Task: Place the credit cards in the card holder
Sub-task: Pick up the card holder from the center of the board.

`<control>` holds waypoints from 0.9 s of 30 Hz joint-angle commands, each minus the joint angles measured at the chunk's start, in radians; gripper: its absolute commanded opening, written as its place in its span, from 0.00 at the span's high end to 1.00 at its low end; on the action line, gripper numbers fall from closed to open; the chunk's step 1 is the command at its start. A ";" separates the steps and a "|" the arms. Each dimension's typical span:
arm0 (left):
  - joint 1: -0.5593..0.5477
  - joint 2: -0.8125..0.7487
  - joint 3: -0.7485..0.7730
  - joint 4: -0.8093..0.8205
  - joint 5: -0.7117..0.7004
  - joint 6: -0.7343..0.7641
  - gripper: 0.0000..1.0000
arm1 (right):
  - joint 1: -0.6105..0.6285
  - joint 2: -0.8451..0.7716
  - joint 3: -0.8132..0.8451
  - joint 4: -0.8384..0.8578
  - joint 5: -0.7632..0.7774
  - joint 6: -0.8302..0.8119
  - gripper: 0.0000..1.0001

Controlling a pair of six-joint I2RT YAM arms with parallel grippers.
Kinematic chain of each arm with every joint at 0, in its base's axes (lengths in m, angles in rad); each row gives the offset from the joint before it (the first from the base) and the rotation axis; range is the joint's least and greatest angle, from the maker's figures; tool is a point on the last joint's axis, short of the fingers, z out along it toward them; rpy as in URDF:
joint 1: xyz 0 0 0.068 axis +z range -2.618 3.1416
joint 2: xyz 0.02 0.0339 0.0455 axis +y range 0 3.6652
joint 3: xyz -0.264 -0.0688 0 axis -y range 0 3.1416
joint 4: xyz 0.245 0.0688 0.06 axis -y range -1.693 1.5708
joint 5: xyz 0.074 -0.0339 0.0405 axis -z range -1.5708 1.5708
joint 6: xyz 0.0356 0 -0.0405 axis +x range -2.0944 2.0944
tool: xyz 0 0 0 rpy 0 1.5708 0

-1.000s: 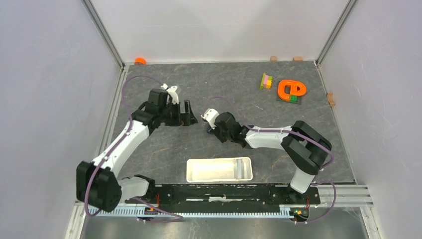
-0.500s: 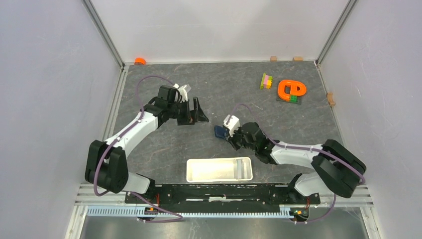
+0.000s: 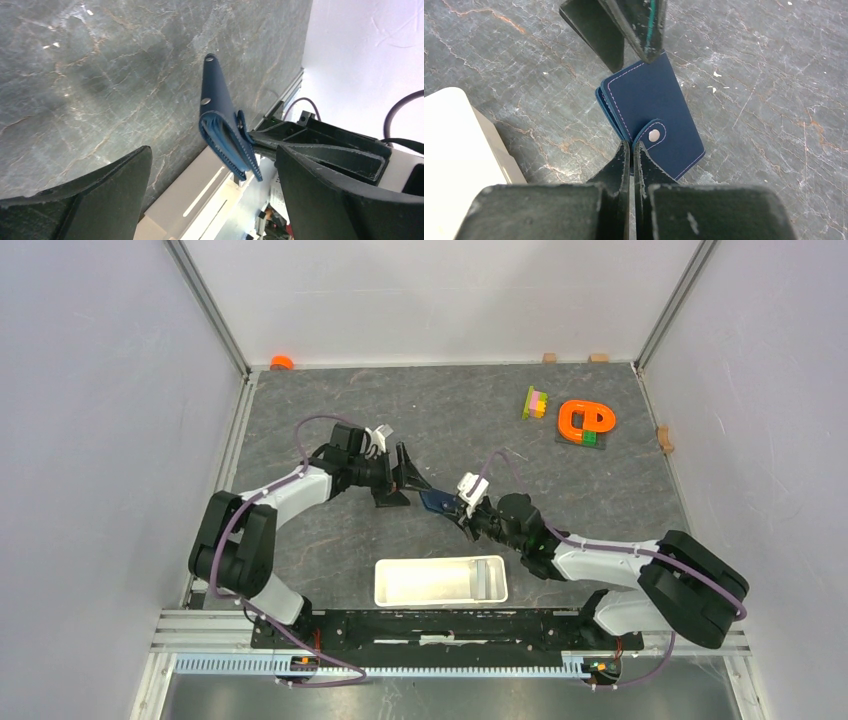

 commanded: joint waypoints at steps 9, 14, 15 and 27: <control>-0.038 0.079 -0.057 0.306 0.191 -0.242 0.71 | 0.095 0.028 0.070 0.072 0.159 -0.064 1.00; -0.035 0.042 -0.071 0.364 0.196 -0.254 0.98 | 0.082 -0.008 0.108 -0.057 0.262 0.043 0.75; -0.034 0.023 -0.073 0.379 0.193 -0.251 0.98 | 0.068 -0.020 0.125 -0.108 0.260 0.083 0.71; -0.035 -0.174 -0.072 0.277 0.065 -0.068 0.98 | -0.188 -0.072 0.107 0.137 -0.402 0.661 0.43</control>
